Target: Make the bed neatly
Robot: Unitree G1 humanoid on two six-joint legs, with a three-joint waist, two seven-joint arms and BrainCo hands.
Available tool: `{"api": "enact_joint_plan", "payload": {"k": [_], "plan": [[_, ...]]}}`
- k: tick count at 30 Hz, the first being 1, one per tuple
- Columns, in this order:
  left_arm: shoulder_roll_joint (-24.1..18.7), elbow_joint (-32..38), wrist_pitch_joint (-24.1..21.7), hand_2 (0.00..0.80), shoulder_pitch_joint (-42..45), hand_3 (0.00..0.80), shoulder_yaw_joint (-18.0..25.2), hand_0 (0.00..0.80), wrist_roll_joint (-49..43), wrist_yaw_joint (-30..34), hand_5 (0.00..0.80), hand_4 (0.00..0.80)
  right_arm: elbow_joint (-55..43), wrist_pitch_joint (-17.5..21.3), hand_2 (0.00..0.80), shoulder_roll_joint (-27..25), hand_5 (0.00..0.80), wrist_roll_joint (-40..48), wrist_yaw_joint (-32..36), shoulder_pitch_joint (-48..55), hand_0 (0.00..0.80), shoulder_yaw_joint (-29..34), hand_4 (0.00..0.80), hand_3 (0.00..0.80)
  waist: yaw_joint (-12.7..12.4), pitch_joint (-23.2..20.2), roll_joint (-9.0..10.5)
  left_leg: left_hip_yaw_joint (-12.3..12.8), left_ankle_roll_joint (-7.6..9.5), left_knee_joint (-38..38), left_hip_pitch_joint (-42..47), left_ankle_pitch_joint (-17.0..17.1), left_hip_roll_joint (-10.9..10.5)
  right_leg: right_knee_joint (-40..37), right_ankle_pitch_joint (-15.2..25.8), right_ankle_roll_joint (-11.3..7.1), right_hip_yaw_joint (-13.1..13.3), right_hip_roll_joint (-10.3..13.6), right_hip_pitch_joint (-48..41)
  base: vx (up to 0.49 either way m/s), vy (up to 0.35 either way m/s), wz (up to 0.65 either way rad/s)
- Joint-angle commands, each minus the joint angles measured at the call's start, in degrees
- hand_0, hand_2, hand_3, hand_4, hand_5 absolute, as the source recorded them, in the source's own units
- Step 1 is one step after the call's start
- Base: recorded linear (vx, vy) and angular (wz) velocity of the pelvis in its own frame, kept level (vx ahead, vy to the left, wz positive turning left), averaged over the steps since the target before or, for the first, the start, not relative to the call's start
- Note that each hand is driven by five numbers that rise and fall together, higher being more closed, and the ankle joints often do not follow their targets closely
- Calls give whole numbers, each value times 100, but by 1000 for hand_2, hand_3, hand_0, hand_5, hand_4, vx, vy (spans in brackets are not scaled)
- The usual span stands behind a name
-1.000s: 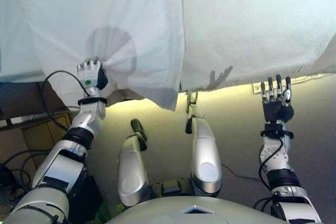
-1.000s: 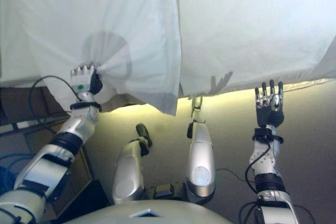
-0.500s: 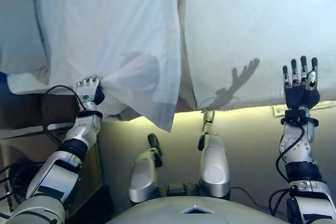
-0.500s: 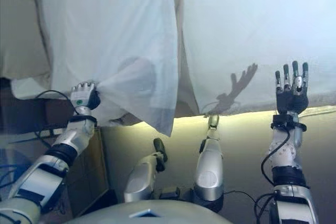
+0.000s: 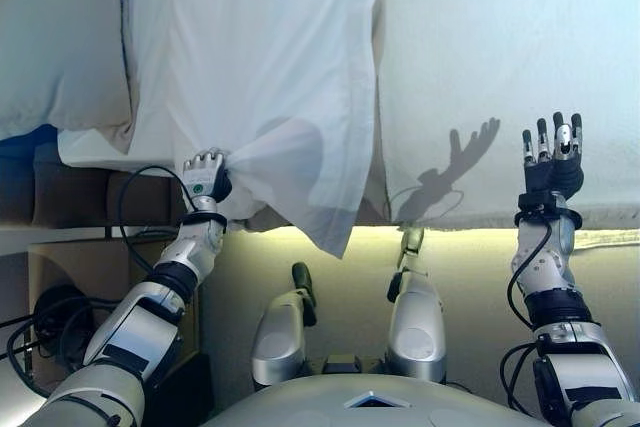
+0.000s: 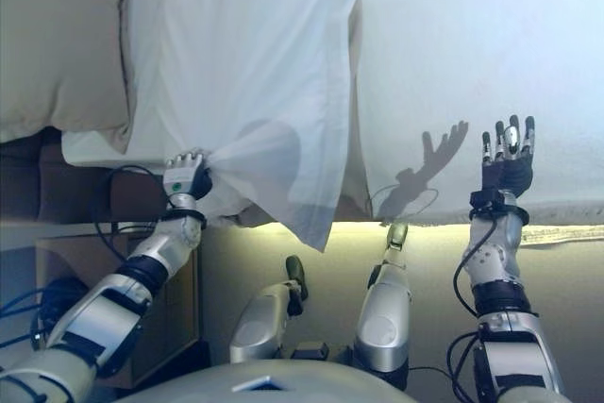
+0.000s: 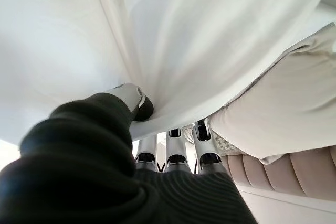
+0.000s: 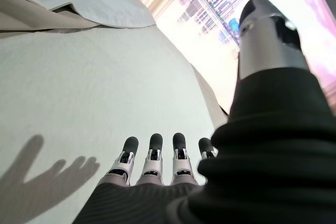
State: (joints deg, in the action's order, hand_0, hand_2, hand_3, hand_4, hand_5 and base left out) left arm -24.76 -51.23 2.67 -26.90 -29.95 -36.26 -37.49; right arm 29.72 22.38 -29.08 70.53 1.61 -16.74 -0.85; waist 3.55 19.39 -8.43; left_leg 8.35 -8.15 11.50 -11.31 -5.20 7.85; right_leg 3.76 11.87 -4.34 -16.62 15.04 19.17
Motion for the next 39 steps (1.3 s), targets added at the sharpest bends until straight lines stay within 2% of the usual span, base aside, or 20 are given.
{"api": "enact_joint_plan", "payload": {"k": [1, 2, 9, 13, 16, 19, 22, 23, 26, 29, 34, 39], "plan": [[-336, -607, -71, 270, 528, 270, -245, 270, 400, -225, 270, 270, -6, 492, 0, 205, 0, -177, -156, -289, 0, 171, 0, 0, -343, -57, 374, -236, 111, 4, -709, 736, 93, 687, -841, -794, 42, 640, -403, 2, -69, 14], [-286, -591, -96, 0, 539, 0, -241, 0, 372, -312, 0, 0, -38, 527, 0, 244, 0, -182, -227, -292, 0, 151, 0, 0, -373, -66, 392, -260, 118, 5, -707, 735, 89, 679, -833, -791, 20, 633, -424, 14, -86, 12], [-259, -329, -445, 0, 704, 0, -180, 0, 372, -197, 0, 0, -131, 638, 0, 472, 0, -194, -423, -164, 0, 150, 0, 0, -516, -234, 517, -327, 122, -89, -532, 722, 107, 506, -773, -799, -106, 569, -698, 31, -87, 8], [-314, -113, -1097, 0, 1026, 0, 122, 0, 810, -25, 0, 0, -180, 602, 0, 561, 0, -397, -561, 46, 0, 242, 0, 0, -627, -481, 562, -330, 123, -267, -251, 718, 120, 315, -751, -810, -187, 512, -1005, 98, -60, 12], [-339, 177, -1558, 0, 1395, 0, 361, 0, 966, 337, 0, 0, -235, 451, 0, 603, 0, -495, -567, 242, 0, 386, 0, 0, -711, -727, 568, -344, 129, -446, -44, 755, 108, 110, -724, -810, -243, 449, -1245, 107, -39, 13], [-322, 318, -1766, 0, 1824, 0, 638, 0, 1708, 640, 0, 0, -348, 288, 0, 665, 0, -682, -625, 482, 0, 488, 0, 0, -805, -941, 577, -383, 133, -527, 119, 754, 107, 26, -730, -810, -274, 395, -1421, 133, -43, 5], [-218, 262, -2022, 0, 2212, 0, 1054, 0, 2879, 1223, 0, 0, -384, 176, 0, 788, 0, -776, -643, 700, 0, 544, 0, 0, -896, -1123, 584, -414, 131, -631, 282, 791, 131, -8, -799, -802, -295, 337, -1601, 157, -2, 4], [-118, 209, -2149, 0, 2339, 0, 1252, 0, 3497, 1649, 0, 0, -373, 101, 0, 818, 0, -813, -637, 769, 0, 585, 0, 0, -943, -1186, 573, -429, 125, -684, 329, 822, 143, -26, -835, -791, -314, 312, -1686, 100, 34, 5], [150, 56, -2257, 0, 2414, 0, 1517, 0, 5042, 2651, 0, 0, -279, 8, 0, 861, 0, -871, -561, 796, 0, 694, 0, 0, -1014, -1192, 542, -486, 116, -719, 275, 866, 150, -41, -866, -784, -371, 295, -1716, 10, 43, 8], [433, -82, -2343, 0, 2254, 0, 1709, 0, 6130, 3359, 0, 0, -69, 124, 0, 924, 0, -815, -441, 578, 0, 794, 0, 0, -1083, -1028, 505, -591, 94, -665, 101, 856, 156, 6, -895, -785, -424, 294, -1631, -129, 40, 18], [556, 235, -2254, 0, 2119, 0, 1840, 0, 6867, 3736, 0, 0, 12, 118, 0, 892, 0, -816, -394, 398, 0, 811, 0, 0, -1112, -880, 593, -651, 97, -760, -35, 943, 147, -98, -822, -794, -467, 236, -1579, -130, 1, 22], [617, 1096, -1811, 0, 2383, 0, 1909, 0, 7560, 4475, 0, 0, 139, -9, 0, 905, 0, -827, -325, 789, 0, 801, 0, 0, -1243, -1124, 816, -672, 131, -1054, 188, 1052, 101, -204, -768, -824, -565, 198, -1819, 28, -11, 10]]}}
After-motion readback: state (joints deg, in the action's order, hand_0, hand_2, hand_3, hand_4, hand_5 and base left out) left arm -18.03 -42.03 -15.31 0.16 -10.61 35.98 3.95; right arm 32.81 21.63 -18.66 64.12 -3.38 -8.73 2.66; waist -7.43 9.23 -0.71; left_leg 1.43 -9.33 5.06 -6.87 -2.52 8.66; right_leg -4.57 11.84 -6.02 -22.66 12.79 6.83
